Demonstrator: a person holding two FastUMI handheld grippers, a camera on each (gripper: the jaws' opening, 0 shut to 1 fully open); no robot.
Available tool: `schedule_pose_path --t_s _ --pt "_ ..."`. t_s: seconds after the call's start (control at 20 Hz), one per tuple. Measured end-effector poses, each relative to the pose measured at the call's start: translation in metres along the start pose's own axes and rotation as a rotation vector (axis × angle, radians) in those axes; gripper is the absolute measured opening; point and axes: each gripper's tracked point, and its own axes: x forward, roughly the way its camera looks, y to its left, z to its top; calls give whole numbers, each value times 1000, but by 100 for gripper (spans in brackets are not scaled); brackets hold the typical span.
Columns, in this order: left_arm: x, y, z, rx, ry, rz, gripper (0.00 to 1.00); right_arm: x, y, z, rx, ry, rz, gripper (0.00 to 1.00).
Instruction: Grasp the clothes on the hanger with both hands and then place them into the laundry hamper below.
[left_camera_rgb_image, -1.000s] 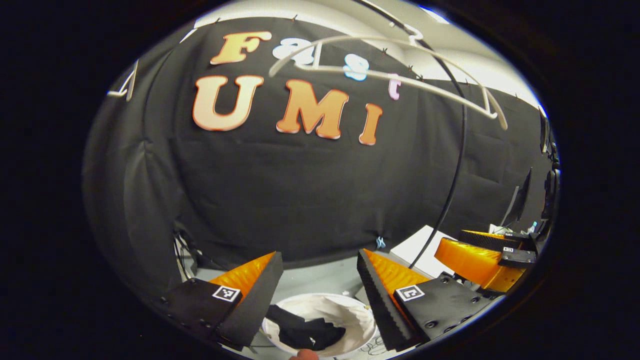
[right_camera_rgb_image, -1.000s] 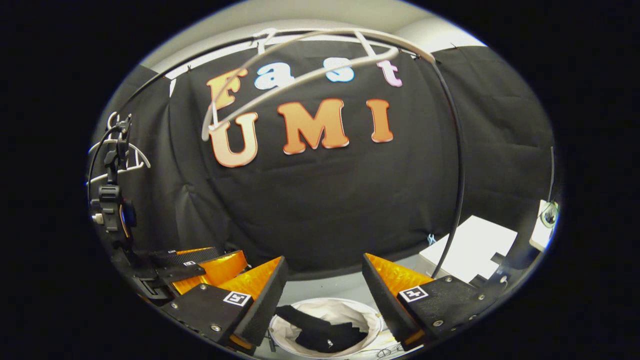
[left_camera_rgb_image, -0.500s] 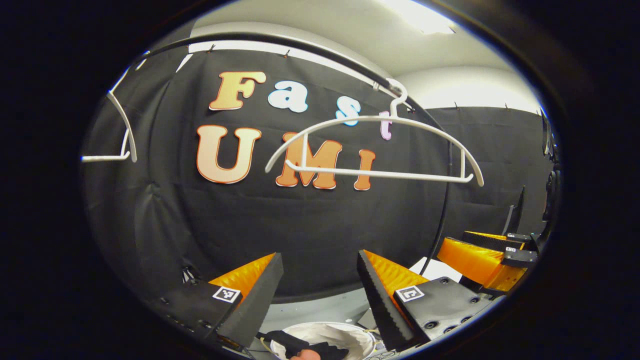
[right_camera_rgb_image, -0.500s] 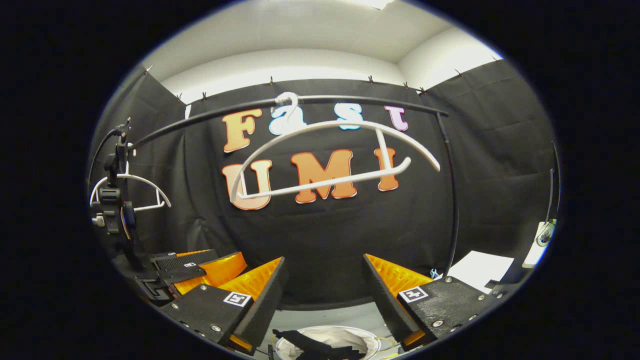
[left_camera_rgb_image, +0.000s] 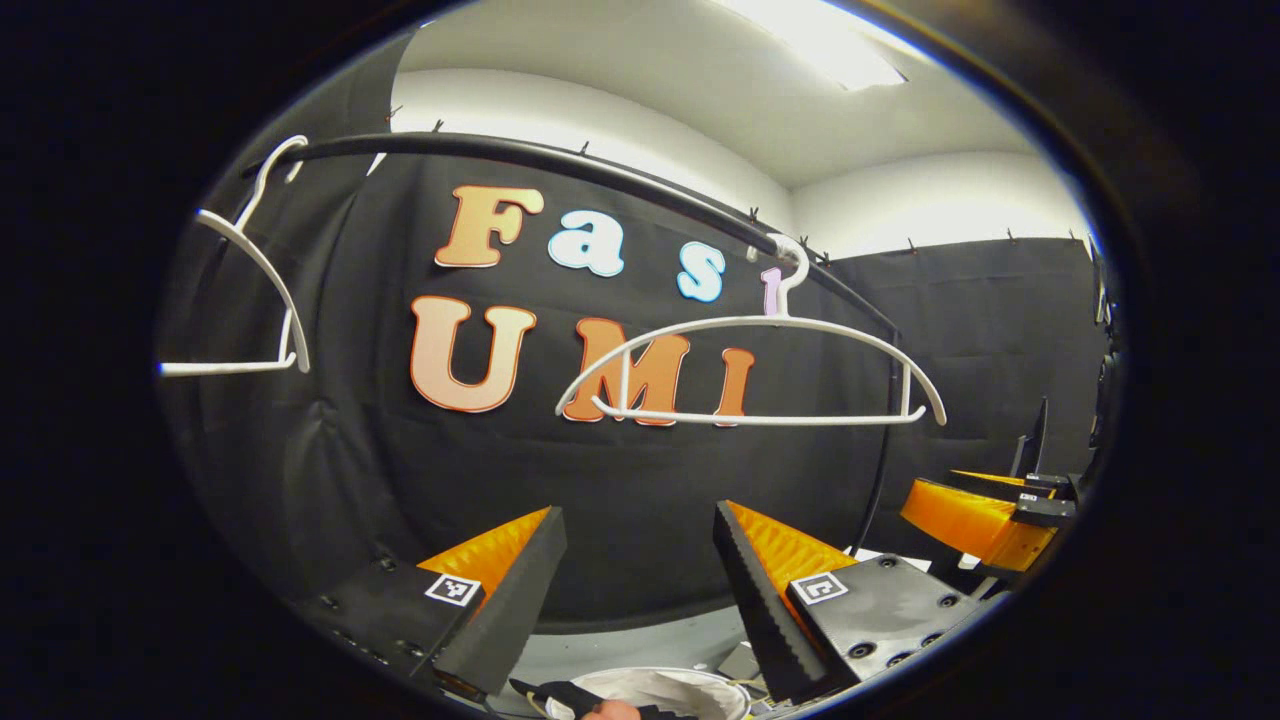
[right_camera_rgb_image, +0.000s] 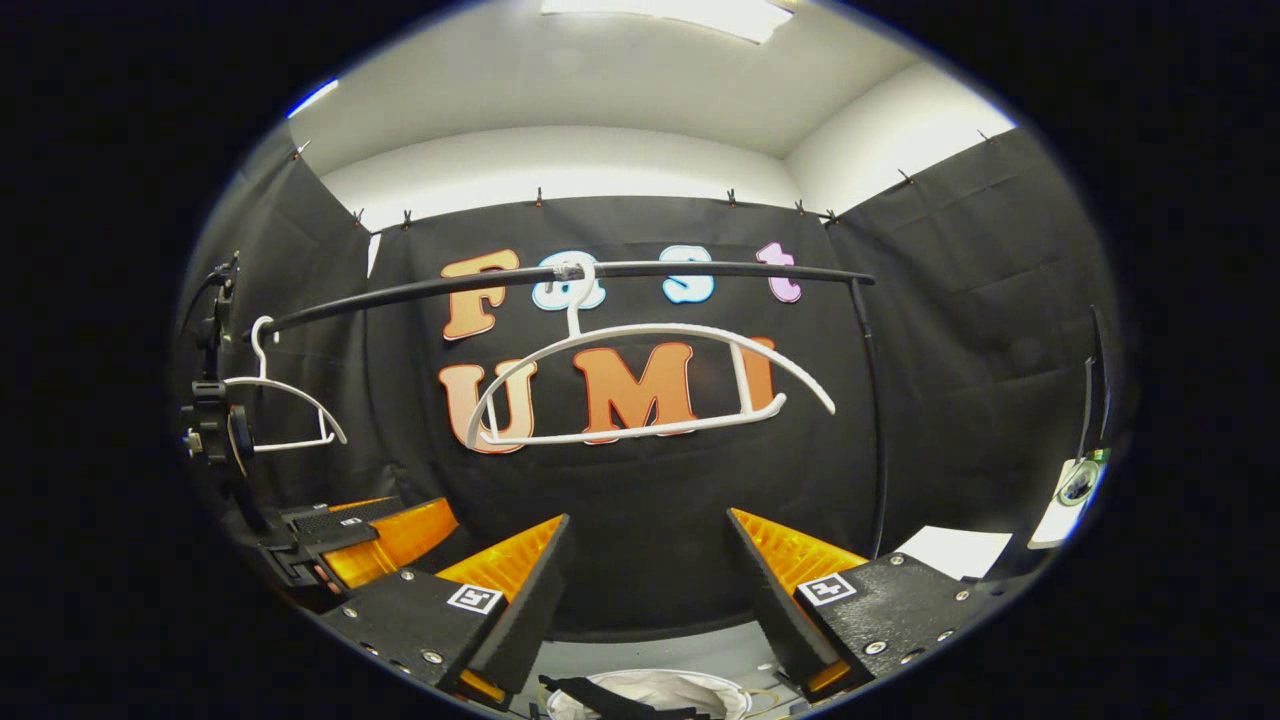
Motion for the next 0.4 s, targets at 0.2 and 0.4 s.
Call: schedule_pose_path --t_s 0.2,0.4 --pt "-2 -2 3 -9 -7 0 96 -4 -6 0 -4 7 -15 92" --pt "-7 -3 8 -11 -26 5 97 -9 -8 0 -2 5 -21 92"
